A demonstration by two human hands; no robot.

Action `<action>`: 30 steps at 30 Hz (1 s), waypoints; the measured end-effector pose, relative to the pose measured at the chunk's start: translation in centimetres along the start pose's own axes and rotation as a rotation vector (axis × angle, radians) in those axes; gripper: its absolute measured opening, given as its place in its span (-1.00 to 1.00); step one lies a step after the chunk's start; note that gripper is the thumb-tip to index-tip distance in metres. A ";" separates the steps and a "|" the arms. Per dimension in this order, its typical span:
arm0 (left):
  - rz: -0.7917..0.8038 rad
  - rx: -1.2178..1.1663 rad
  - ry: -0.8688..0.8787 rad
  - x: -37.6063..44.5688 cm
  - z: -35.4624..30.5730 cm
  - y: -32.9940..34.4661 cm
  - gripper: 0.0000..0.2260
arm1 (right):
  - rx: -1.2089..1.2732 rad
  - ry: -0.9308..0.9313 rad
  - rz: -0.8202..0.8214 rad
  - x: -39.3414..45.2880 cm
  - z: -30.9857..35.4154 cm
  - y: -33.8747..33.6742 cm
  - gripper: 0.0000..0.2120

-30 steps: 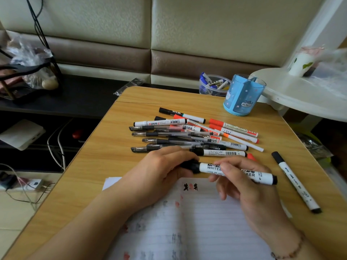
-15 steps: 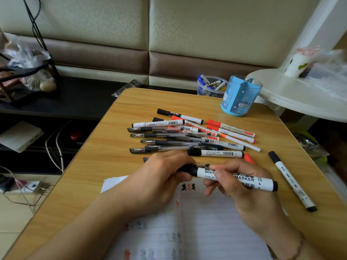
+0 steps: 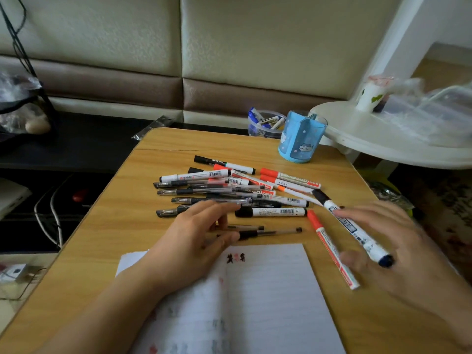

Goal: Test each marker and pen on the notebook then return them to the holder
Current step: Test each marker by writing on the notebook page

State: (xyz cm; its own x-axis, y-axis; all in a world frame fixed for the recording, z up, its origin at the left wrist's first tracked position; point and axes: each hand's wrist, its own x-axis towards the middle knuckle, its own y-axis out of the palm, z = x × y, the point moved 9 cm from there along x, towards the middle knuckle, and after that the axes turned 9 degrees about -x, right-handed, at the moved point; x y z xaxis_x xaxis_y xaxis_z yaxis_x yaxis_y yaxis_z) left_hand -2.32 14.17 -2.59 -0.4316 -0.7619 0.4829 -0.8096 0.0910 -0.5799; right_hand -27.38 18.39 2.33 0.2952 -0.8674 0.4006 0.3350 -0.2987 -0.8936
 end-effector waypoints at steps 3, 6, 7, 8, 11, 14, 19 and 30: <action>-0.007 0.008 0.010 0.0 0.0 0.2 -0.61 | -0.240 0.072 0.133 -1.9 -3.3 1.9 -0.31; -0.017 -0.007 0.006 0.0 0.0 0.2 -0.62 | -0.350 0.123 0.144 -2.6 -4.6 3.1 -0.34; -0.022 -0.013 0.002 0.0 0.1 0.1 -0.62 | -0.347 0.134 0.145 -2.6 -4.7 3.3 -0.35; -0.024 -0.016 0.001 0.0 0.1 0.0 -0.63 | -0.339 0.142 0.146 -2.6 -4.7 3.5 -0.36; -0.020 -0.017 -0.005 0.0 0.0 0.0 -0.63 | -0.243 0.214 0.107 -2.0 -4.6 3.6 -0.37; -0.013 -0.018 -0.015 0.0 0.1 0.1 -0.65 | -0.171 0.333 0.117 -1.1 -4.8 4.3 -0.42; -0.014 -0.040 -0.025 -0.1 0.2 0.1 -0.66 | -0.156 0.466 0.100 -1.1 -6.2 4.8 -0.58; -0.025 -0.036 -0.035 -0.3 0.5 0.1 -0.73 | -0.235 0.442 0.055 4.1 -7.5 2.9 -0.72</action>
State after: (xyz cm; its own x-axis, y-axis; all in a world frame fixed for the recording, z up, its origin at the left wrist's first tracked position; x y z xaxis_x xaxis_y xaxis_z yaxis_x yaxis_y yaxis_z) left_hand -2.08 14.07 -3.09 -0.3972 -0.7862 0.4734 -0.8341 0.0941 -0.5436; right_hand -31.91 10.94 -0.14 -0.1176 -0.9547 0.2734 0.1042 -0.2857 -0.9526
